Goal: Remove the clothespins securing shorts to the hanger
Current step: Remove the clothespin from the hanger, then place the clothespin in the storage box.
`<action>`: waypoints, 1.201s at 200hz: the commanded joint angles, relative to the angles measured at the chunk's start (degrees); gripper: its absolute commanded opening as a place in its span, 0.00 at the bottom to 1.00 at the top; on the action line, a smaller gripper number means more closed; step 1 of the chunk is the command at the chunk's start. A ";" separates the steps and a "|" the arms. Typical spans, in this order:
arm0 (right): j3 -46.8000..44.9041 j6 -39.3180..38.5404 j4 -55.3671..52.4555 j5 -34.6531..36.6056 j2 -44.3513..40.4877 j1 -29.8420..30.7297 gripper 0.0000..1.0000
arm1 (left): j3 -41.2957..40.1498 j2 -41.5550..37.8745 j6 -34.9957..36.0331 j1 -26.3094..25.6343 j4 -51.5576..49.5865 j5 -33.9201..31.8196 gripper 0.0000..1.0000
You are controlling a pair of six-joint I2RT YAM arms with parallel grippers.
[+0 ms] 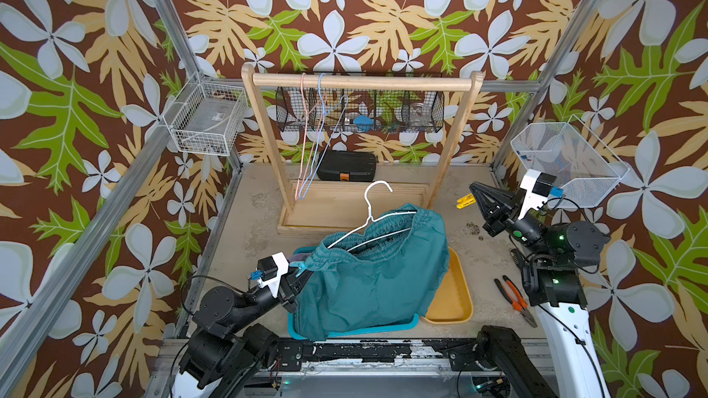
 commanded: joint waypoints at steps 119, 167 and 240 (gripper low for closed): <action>-15.80 -2.06 -15.27 32.17 -10.11 3.55 0.00 | 1.63 -1.97 -0.28 0.06 6.40 -13.99 0.00; -24.03 -0.64 -16.12 33.78 -14.26 5.02 0.00 | 2.41 -2.07 0.19 0.02 5.98 -13.44 0.00; -31.23 -1.34 -16.22 36.14 -14.19 7.51 0.00 | 2.20 -1.52 0.07 0.09 6.23 -12.87 0.00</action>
